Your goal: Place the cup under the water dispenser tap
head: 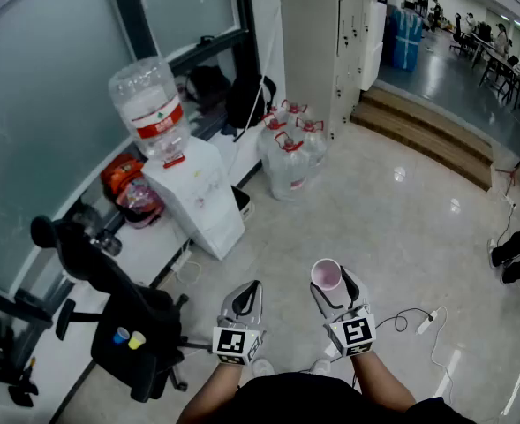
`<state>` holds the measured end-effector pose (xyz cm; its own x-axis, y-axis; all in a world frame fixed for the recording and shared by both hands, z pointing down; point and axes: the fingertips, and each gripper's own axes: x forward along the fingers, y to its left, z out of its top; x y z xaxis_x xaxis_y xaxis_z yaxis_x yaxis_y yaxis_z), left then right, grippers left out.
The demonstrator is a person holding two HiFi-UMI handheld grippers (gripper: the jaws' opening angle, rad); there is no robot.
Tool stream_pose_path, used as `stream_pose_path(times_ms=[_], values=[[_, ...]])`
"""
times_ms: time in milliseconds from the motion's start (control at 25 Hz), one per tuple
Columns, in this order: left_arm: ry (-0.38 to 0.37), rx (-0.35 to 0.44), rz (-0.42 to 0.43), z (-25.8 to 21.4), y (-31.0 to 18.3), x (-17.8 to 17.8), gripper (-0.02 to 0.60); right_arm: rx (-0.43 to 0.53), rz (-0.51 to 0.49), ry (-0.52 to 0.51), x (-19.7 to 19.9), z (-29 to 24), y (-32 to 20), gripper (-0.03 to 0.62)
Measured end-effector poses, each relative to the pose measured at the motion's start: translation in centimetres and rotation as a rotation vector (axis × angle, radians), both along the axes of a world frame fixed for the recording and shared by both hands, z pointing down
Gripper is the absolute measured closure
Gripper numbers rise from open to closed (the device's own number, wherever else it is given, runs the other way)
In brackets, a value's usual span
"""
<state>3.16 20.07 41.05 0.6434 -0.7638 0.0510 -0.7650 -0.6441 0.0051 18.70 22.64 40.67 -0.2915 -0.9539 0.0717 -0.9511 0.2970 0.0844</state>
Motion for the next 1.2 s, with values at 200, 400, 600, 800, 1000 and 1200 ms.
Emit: stream_pose_path(times_ms=[200, 400, 600, 800, 1000, 1200], values=[[-0.011, 0.002, -0.001, 0.2, 0.2, -1.3, 0.566, -0.003, 0.001, 0.003, -1.2, 0.1, 0.0, 0.281], [-0.017, -0.017, 0.017, 0.9, 0.3, -2.5, 0.566, -0.004, -0.009, 0.005, -2.9, -0.1, -0.5, 0.281], [-0.016, -0.024, 0.027, 1.4, 0.2, -4.4, 0.566, 0.014, -0.022, 0.005, -5.4, -0.7, -1.1, 0.278], [-0.019, -0.013, 0.03, 1.4, -0.7, -7.5, 0.566, 0.007, -0.042, -0.028, -8.4, -0.8, -2.5, 0.278], [-0.024, -0.025, 0.018, 2.3, -1.4, -10.5, 0.566, 0.025, -0.042, -0.038, -10.7, -1.2, -4.0, 0.278], [-0.022, -0.04, -0.014, 3.1, -3.1, -12.1, 0.566, 0.026, -0.072, -0.051, -12.3, -1.0, -6.0, 0.279]])
